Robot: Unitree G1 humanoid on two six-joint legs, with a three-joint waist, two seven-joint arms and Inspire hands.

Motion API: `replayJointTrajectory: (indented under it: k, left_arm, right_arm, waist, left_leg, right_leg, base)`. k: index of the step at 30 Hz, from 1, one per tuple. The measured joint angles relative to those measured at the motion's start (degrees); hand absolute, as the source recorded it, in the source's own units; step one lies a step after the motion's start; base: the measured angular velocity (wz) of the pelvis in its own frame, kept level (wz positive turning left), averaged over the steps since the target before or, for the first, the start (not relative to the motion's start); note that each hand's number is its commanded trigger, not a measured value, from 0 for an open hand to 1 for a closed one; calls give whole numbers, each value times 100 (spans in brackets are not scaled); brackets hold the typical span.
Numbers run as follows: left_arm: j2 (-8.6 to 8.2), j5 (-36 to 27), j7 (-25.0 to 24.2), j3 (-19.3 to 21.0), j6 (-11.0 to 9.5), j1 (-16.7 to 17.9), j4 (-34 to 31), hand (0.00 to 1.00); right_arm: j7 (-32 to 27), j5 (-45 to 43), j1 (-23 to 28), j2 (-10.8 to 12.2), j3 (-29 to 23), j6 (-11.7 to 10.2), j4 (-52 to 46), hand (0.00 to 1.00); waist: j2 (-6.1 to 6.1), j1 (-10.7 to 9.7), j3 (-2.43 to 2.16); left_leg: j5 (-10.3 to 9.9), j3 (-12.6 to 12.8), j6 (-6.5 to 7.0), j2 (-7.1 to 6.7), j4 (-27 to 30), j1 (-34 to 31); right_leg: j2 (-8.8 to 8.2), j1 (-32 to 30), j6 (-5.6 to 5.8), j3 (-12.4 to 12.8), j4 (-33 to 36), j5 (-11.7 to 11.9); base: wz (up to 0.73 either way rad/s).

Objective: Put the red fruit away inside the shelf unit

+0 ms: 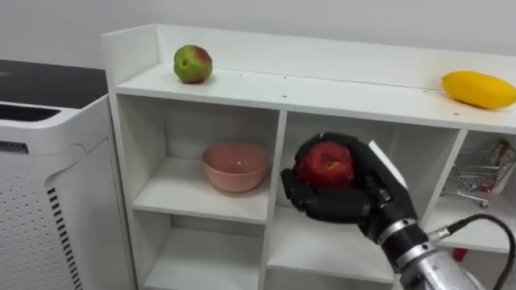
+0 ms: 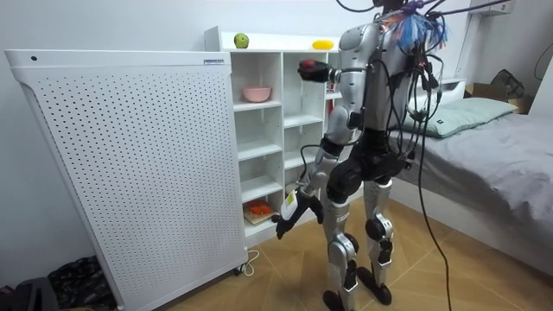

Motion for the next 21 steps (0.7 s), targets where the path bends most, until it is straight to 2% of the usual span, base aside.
replayJointTrajectory:
  k: [2, 6, 9, 13, 14, 15, 19, 21]
  left_arm:
    - [-44, -78, 16, -14, -8, -124, 135, 0]
    - [-77, -452, 25, -233, -23, -407, 202, 0]
    - [-107, -810, 106, -372, -43, -491, 330, 0]
    - [-168, -1102, 138, -469, -42, -510, 426, 0]
    - [-191, -1111, 137, -467, -50, -559, 452, 0]
    - [-201, -1131, 137, -473, -50, -584, 446, 0]
    - [-198, -1268, 137, -509, -29, -535, 440, 0]
    - [-172, -1463, 140, -505, -28, -558, 397, 0]
  right_arm:
    - [-51, 206, -2, 98, -4, -4, 459, 100]
    - [-91, 504, -44, 268, -6, -49, 1673, 100]
    - [-169, 794, -45, 396, -16, -33, 2413, 100]
    - [-201, 1479, -65, 408, -151, -19, 3065, 100]
    - [-207, 1668, -70, 411, -300, -22, 3135, 100]
    - [-227, 1881, -106, 413, -404, -25, 3208, 100]
    - [-257, 2619, -232, 390, -494, -26, 3664, 100]
    - [-283, 3096, -327, 309, -569, -16, 3910, 100]
  waist:
    - [9, -8, -11]
    - [107, 20, 27]
    - [160, 8, 58]
    - [159, -28, 99]
    - [156, -24, 155]
    - [158, -16, 186]
    - [170, 39, 209]
    - [173, 88, 214]
  left_leg:
    - [4, 2, 4, 0, 57, -128]
    - [7, -50, 7, 6, 304, -627]
    - [16, -49, 17, 4, 483, -987]
    - [16, -58, 23, -43, 778, -1401]
    - [3, -59, 41, -51, 942, -1618]
    - [-10, -63, 62, -50, 1107, -1874]
    - [-66, -19, 104, -79, 1423, -2444]
    - [-85, -30, 110, -119, 1768, -2941]
  right_leg:
    - [-13, -110, -1, -52, 32, 1]
    - [-40, -601, -15, -61, 255, 9]
    - [-75, -1000, -17, -75, 510, 4]
    - [-201, -1497, -26, -136, 1000, -99]
    - [-231, -1707, -34, -144, 1175, -132]
    - [-244, -1927, -48, -149, 1291, -146]
    - [-341, -2577, -114, -136, 1809, -258]
    - [-425, -3086, -148, -115, 2183, -412]
  base:
    - [3]
    - [6]
    - [0]
    - [2]
    - [9]
    - [6]
    - [1]
    - [11]
